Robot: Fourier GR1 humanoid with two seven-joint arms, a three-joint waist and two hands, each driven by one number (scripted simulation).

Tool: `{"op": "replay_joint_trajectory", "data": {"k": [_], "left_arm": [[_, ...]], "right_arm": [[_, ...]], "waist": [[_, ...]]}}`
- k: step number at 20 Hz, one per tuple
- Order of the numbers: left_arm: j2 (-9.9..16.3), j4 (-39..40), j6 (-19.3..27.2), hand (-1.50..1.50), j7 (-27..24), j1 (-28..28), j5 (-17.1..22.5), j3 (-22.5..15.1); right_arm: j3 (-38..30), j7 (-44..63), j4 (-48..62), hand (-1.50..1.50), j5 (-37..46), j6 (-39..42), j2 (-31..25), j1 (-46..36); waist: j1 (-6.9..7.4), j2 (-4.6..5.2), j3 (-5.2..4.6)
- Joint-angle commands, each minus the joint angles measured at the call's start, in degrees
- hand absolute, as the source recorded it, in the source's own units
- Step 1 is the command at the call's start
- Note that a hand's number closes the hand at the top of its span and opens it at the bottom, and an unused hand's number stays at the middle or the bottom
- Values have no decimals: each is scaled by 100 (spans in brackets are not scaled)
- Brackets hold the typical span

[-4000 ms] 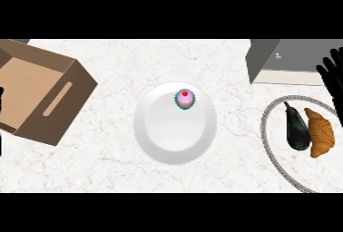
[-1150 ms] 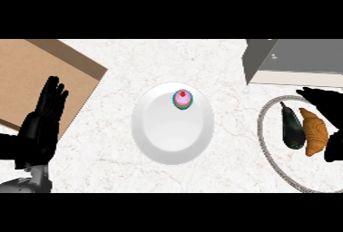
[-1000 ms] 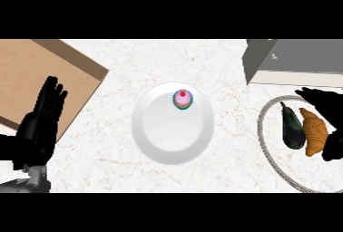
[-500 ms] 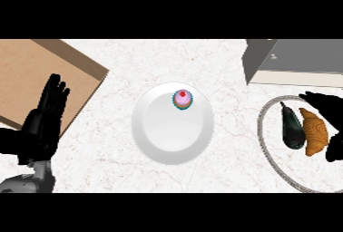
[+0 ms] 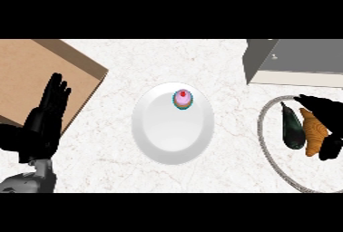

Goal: Pick the croissant from the placemat and place it in the tiered shelf

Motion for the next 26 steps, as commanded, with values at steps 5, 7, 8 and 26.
{"op": "replay_joint_trajectory", "data": {"k": [5,7,8,26], "left_arm": [[-161,-157,-42,0,126,85,-160,28],[-281,-149,-108,0,-33,270,-130,12],[-222,-80,-294,0,-517,732,-4,158],[-246,-306,-139,0,165,355,-239,230]], "right_arm": [[-16,-202,1012,-150,657,-322,575,-48],[-97,-352,829,150,692,192,277,-217],[4,-213,802,150,719,89,566,-173],[-997,780,-793,150,-34,-322,2050,378]], "waist": [[17,18,-20],[3,15,-22],[19,15,-23],[-169,-59,-28]]}}
